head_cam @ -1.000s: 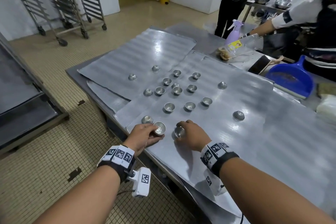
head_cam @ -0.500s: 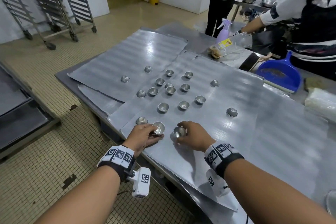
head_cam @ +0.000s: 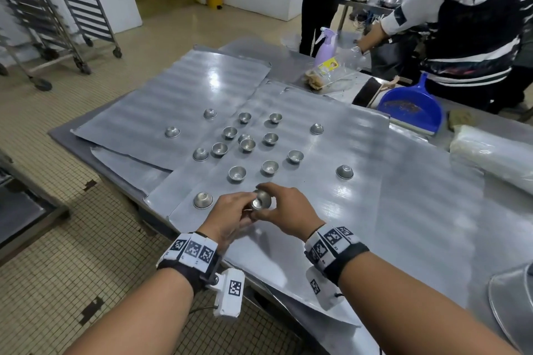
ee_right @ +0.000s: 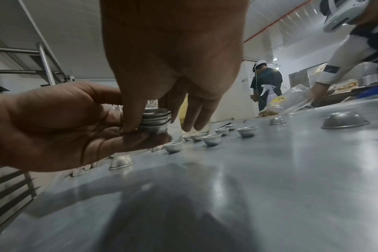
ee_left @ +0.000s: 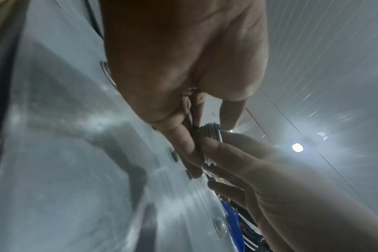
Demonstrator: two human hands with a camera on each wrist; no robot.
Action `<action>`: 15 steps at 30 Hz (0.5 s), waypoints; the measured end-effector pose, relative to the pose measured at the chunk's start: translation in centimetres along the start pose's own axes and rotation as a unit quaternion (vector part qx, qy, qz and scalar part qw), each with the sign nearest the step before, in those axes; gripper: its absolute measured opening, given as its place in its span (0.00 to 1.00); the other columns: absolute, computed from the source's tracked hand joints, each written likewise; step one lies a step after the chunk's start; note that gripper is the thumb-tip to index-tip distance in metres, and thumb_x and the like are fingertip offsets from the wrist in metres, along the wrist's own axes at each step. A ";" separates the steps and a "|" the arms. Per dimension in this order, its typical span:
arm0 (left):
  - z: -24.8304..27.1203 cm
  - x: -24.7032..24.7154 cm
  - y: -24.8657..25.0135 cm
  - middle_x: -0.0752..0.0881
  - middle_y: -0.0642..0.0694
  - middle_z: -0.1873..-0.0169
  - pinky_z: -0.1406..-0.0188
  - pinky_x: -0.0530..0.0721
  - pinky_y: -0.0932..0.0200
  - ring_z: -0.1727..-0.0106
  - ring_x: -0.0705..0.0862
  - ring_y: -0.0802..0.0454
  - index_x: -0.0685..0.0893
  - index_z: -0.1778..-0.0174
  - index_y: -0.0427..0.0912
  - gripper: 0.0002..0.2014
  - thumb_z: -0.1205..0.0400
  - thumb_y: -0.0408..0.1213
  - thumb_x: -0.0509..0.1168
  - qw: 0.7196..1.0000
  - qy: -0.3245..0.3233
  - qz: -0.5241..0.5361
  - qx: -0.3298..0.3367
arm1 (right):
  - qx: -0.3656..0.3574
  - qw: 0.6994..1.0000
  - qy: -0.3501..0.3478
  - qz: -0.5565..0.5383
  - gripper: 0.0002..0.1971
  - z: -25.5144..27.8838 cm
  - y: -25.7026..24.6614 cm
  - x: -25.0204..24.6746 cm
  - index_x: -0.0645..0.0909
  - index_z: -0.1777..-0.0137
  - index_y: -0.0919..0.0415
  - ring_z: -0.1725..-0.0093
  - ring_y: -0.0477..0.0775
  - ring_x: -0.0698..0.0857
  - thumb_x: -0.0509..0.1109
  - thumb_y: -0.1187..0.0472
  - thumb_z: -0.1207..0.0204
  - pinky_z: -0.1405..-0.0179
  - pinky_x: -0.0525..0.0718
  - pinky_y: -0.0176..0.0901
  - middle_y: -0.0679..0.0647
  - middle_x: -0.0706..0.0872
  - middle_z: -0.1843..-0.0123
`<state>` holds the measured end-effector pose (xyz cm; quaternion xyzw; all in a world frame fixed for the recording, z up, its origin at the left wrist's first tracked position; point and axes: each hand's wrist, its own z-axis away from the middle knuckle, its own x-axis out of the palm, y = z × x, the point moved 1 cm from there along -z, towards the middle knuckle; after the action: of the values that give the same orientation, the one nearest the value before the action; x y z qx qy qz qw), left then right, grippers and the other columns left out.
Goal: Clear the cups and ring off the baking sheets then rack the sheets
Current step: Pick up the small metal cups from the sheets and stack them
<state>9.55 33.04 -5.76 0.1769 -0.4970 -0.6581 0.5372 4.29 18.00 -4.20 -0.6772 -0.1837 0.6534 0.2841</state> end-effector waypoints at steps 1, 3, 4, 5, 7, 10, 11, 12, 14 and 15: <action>-0.1 0.3 -0.1 0.90 0.40 0.60 0.54 0.89 0.57 0.61 0.89 0.51 0.90 0.49 0.34 0.09 0.15 0.35 0.67 1.000 -0.011 -0.009 -0.003 | 0.004 1.000 0.002 0.003 0.31 0.1 0.4 -0.2 0.79 0.29 0.45 0.42 0.54 0.87 0.80 0.44 0.32 0.43 0.84 0.52 0.48 0.90 0.39; -0.4 1.2 -0.2 0.90 0.40 0.62 0.62 0.89 0.61 0.65 0.89 0.52 0.89 0.49 0.33 0.07 0.15 0.32 0.67 0.999 -0.026 -0.015 -0.015 | 0.017 1.000 0.002 0.006 0.34 0.5 1.4 -0.6 0.77 0.27 0.44 0.39 0.54 0.86 0.80 0.42 0.33 0.40 0.83 0.52 0.48 0.89 0.37; -0.6 1.6 -0.2 0.90 0.38 0.62 0.64 0.89 0.61 0.65 0.89 0.50 0.88 0.49 0.31 0.07 0.15 0.30 0.66 0.999 -0.028 -0.011 -0.021 | 0.023 1.000 -0.002 0.002 0.36 0.7 1.9 -0.8 0.76 0.25 0.43 0.37 0.53 0.86 0.81 0.41 0.34 0.38 0.83 0.52 0.48 0.88 0.35; -0.8 2.1 -0.2 0.90 0.35 0.61 0.64 0.90 0.60 0.63 0.90 0.46 0.88 0.49 0.29 0.07 0.15 0.29 0.66 0.999 -0.032 -0.005 -0.025 | 0.029 1.000 -0.008 -0.005 0.39 1.0 2.4 -1.0 0.74 0.23 0.43 0.35 0.53 0.85 0.81 0.39 0.34 0.36 0.82 0.52 0.48 0.87 0.33; -1.3 3.1 -0.3 0.91 0.32 0.60 0.63 0.90 0.59 0.60 0.91 0.44 0.89 0.51 0.28 0.07 0.16 0.28 0.66 0.999 -0.033 -0.018 -0.024 | 0.043 0.999 -0.019 -0.027 0.42 1.6 3.6 -1.7 0.70 0.19 0.43 0.34 0.50 0.84 0.79 0.37 0.33 0.35 0.82 0.49 0.47 0.85 0.29; -2.4 4.5 -0.8 0.92 0.32 0.60 0.57 0.90 0.55 0.58 0.92 0.44 0.89 0.54 0.29 0.06 0.18 0.28 0.67 0.999 -0.018 -0.041 -0.029 | 0.095 0.995 -0.013 -0.037 0.35 2.0 6.3 -3.4 0.74 0.22 0.46 0.38 0.48 0.85 0.75 0.36 0.28 0.37 0.82 0.46 0.46 0.84 0.29; -2.8 5.0 -1.0 0.92 0.30 0.57 0.51 0.91 0.50 0.55 0.92 0.41 0.89 0.52 0.28 0.07 0.18 0.28 0.68 0.999 -0.014 -0.032 -0.036 | 0.120 0.992 -0.007 -0.024 0.32 2.0 7.7 -4.1 0.77 0.25 0.48 0.39 0.49 0.86 0.74 0.37 0.26 0.37 0.82 0.47 0.46 0.85 0.30; -3.3 5.4 -1.2 0.91 0.29 0.56 0.46 0.90 0.46 0.53 0.92 0.38 0.88 0.50 0.27 0.07 0.19 0.28 0.68 0.999 -0.009 -0.023 -0.043 | 0.145 0.989 -0.001 -0.009 0.28 1.9 9.0 -4.7 0.80 0.28 0.49 0.40 0.50 0.86 0.73 0.38 0.25 0.37 0.82 0.48 0.47 0.85 0.31; -4.0 6.3 -1.5 0.91 0.28 0.56 0.45 0.90 0.43 0.52 0.92 0.36 0.87 0.49 0.26 0.08 0.18 0.28 0.68 0.998 0.001 -0.013 -0.053 | 0.184 0.983 0.010 0.018 0.22 1.4 11.4 -6.1 0.83 0.32 0.50 0.39 0.51 0.86 0.71 0.41 0.22 0.36 0.81 0.48 0.48 0.87 0.34; -4.2 6.7 -1.6 0.91 0.29 0.56 0.48 0.91 0.45 0.53 0.92 0.36 0.87 0.48 0.27 0.07 0.18 0.28 0.68 0.998 0.002 -0.011 -0.058 | 0.198 0.980 0.014 0.029 0.21 1.2 12.5 -6.7 0.83 0.33 0.50 0.39 0.52 0.86 0.70 0.42 0.21 0.36 0.81 0.47 0.48 0.88 0.35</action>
<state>9.55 25.03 -6.94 0.1522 -0.4549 -0.6911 0.5406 1.07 4.42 -6.76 -0.6215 -0.0271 0.6754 0.3959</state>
